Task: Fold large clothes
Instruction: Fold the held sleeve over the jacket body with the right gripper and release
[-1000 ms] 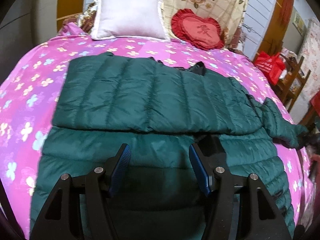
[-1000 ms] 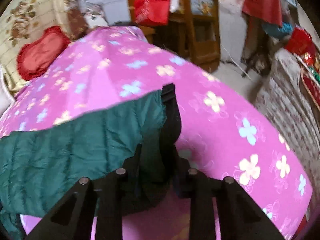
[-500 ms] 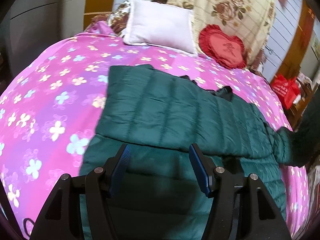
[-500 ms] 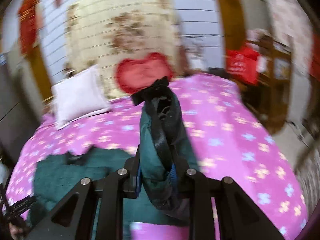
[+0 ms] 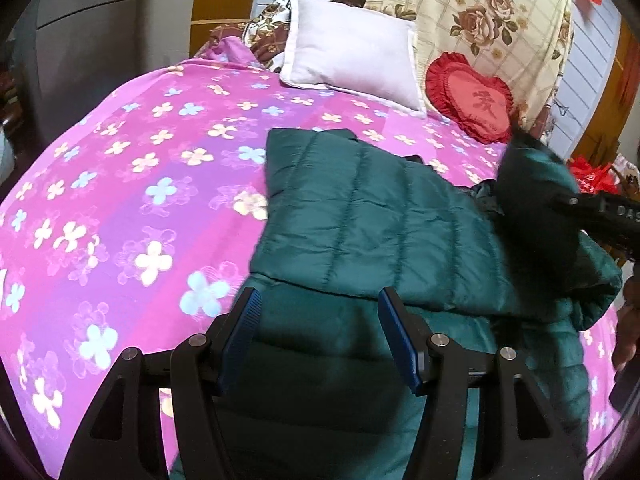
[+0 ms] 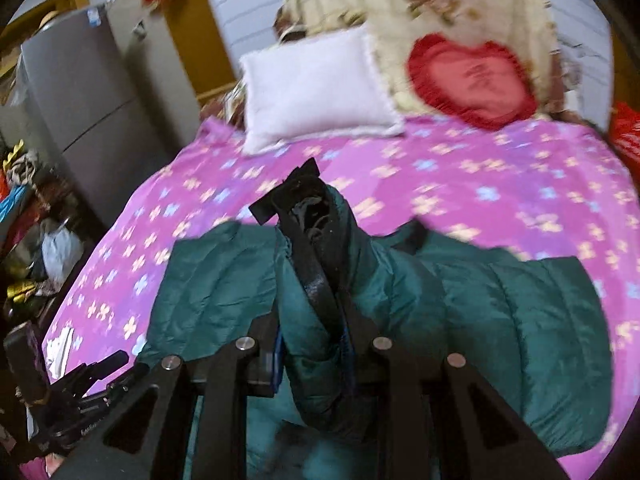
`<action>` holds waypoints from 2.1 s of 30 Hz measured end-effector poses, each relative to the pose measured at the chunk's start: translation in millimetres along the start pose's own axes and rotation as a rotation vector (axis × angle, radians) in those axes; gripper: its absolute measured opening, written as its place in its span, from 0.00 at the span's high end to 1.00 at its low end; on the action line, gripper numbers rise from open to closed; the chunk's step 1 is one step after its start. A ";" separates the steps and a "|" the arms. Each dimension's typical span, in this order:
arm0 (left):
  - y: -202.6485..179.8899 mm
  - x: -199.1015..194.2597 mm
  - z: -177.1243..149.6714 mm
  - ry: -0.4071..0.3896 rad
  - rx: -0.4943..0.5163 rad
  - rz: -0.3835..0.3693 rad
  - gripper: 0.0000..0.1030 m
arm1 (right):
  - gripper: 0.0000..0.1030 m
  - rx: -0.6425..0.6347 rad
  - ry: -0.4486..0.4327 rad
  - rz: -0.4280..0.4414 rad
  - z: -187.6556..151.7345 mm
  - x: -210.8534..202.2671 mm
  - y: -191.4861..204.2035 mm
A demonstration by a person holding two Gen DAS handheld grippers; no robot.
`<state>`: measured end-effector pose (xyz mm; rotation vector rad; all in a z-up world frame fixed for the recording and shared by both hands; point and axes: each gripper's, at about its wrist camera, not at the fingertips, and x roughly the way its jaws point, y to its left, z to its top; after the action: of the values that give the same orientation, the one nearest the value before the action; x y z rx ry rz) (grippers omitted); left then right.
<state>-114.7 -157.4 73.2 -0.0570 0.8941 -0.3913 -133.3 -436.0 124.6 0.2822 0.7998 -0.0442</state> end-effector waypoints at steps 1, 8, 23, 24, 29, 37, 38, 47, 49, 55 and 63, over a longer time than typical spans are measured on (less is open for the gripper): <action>1.5 1.8 0.8 -0.004 0.003 0.008 0.60 | 0.78 0.000 0.011 0.011 -0.2 9.4 4.7; 12.4 19.0 13.9 -0.008 -0.010 0.054 0.60 | 0.78 0.010 0.069 0.072 -12.6 52.6 30.9; 15.5 13.7 35.4 -0.010 -0.187 -0.258 0.48 | 0.33 0.070 0.058 0.263 -9.8 46.1 35.7; 10.2 16.0 35.4 0.013 -0.201 -0.302 0.47 | 0.33 0.076 0.038 0.256 -11.8 29.8 26.8; -13.0 32.7 36.8 0.068 -0.195 -0.300 0.46 | 0.32 0.059 -0.005 0.147 -28.3 -27.7 -13.7; -40.4 61.0 57.4 0.063 -0.236 -0.239 0.77 | 0.29 0.196 -0.079 -0.092 -54.5 -106.9 -126.1; -45.3 63.6 59.6 0.080 -0.201 -0.225 0.94 | 0.29 0.221 -0.086 -0.098 -55.4 -110.0 -135.3; -24.3 24.5 48.5 -0.022 -0.059 -0.091 1.00 | 0.38 0.212 -0.038 -0.070 -61.9 -51.7 -128.5; -12.9 30.2 44.8 -0.031 -0.052 -0.045 1.00 | 0.38 0.198 -0.025 -0.052 -60.0 -30.4 -116.3; 2.9 26.2 48.2 -0.020 -0.093 -0.087 0.79 | 0.37 0.152 0.042 -0.091 -50.1 7.5 -91.3; -21.5 11.8 64.2 -0.143 -0.034 -0.082 0.57 | 0.35 0.138 -0.042 -0.113 -31.1 -37.8 -90.7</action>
<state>-65.4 -188.8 109.3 -0.1520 0.7590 -0.4429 -194.7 -517.4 109.8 0.3649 0.7718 -0.2113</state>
